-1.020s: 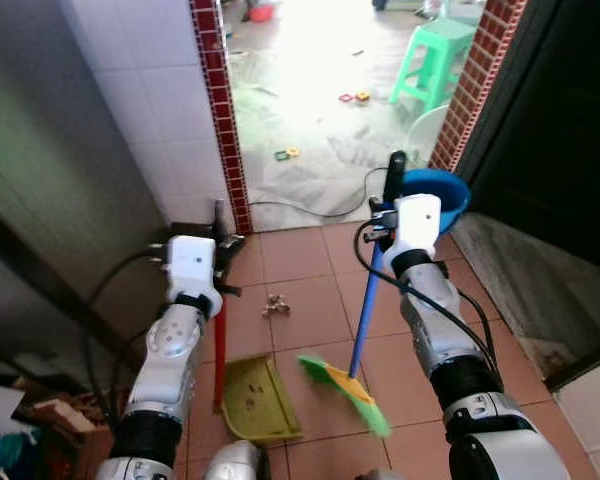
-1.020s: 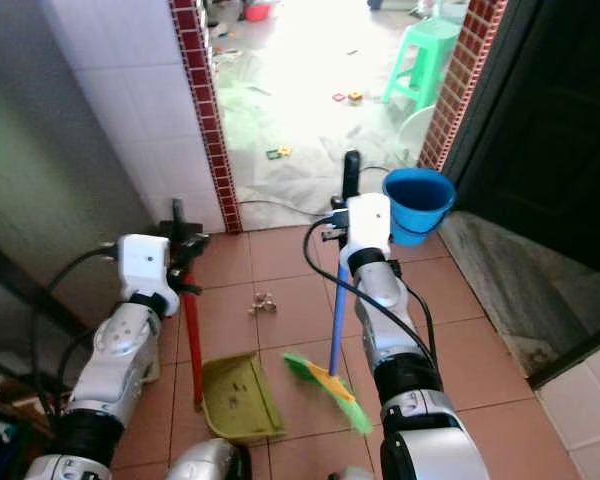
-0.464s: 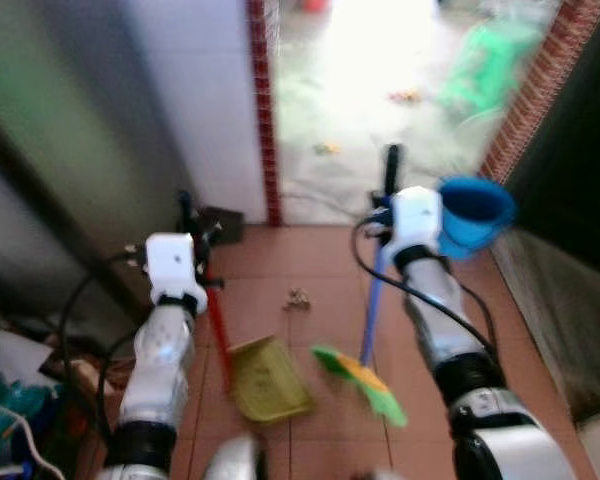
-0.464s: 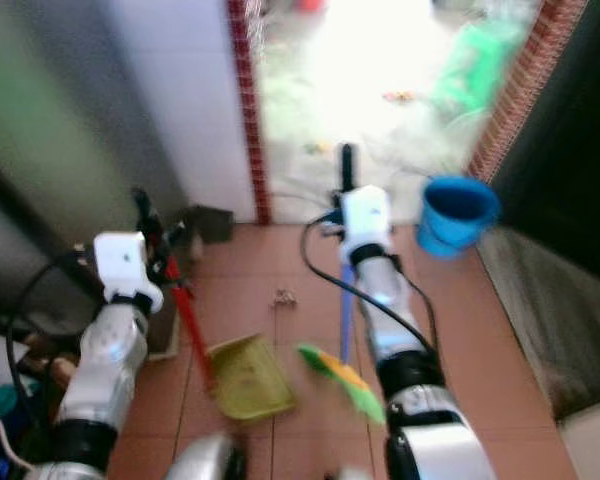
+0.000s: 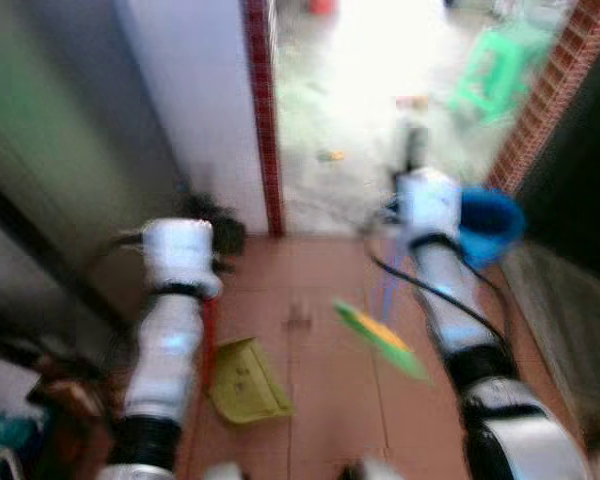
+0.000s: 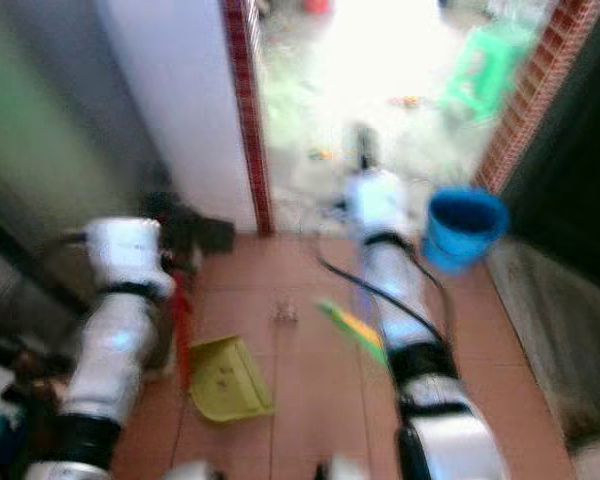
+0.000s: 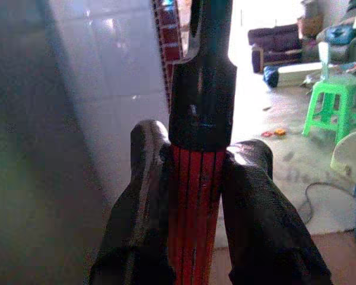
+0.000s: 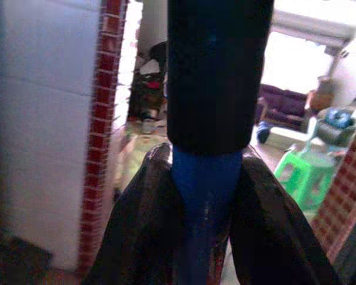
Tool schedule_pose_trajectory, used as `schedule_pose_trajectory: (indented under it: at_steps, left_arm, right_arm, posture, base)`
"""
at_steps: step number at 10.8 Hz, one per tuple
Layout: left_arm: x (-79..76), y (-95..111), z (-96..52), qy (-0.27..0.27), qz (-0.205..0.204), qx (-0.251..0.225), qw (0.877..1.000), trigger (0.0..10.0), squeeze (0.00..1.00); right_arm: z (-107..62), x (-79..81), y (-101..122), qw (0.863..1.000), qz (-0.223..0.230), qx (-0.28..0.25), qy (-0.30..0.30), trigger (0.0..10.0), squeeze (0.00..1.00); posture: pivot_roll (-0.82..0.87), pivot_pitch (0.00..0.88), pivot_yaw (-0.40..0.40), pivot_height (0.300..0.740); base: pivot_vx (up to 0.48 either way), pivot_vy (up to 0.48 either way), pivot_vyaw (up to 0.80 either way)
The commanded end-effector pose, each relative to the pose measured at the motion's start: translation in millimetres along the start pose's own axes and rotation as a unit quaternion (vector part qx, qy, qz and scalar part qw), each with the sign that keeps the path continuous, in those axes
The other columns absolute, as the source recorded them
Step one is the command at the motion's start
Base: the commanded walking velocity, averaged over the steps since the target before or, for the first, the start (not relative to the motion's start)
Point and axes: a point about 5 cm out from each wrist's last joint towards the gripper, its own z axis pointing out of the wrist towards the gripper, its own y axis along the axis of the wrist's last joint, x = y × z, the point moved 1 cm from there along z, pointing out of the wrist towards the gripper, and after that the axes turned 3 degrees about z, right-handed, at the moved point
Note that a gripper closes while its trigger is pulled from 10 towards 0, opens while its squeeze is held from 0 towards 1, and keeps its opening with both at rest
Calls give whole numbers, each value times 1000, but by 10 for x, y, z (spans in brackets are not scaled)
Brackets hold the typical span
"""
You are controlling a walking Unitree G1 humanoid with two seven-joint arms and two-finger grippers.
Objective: Sweep floor
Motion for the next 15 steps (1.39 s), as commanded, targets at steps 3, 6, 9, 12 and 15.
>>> schedule_pose_trajectory:
  at_steps: [3, 6, 9, 12, 15]
  left_arm:
    - [116, 158, 70, 26, 14, -39, 999, 10000, 0]
    - [129, 185, 80, 32, 15, -46, 998, 10000, 0]
    - [172, 202, 105, 42, 30, -49, 997, 10000, 0]
    - [258, 139, 84, 64, 76, -45, 994, 10000, 0]
    - [377, 42, 103, 75, 113, -28, 990, 10000, 0]
  right_arm:
    - [93, 125, 174, 999, -3, -39, 20, 10000, 0]
    - [82, 136, 150, 999, -3, -35, 23, 10000, 0]
    - [71, 159, 132, 999, 2, -32, 28, 10000, 0]
    - [48, 159, 98, 999, 3, -28, 31, 10000, 0]
    - [44, 158, 84, 999, 4, -24, 32, 10000, 0]
  posture:
    - [0, 0, 12, 740]
    - [1, 0, 9, 740]
    - [2, 0, 8, 740]
    - [2, 0, 6, 740]
    - [-1, 0, 5, 740]
  base:
    - [442, 0, 0]
    - [444, 0, 0]
    - [430, 0, 0]
    - [104, 0, 0]
    - [0, 0, 0]
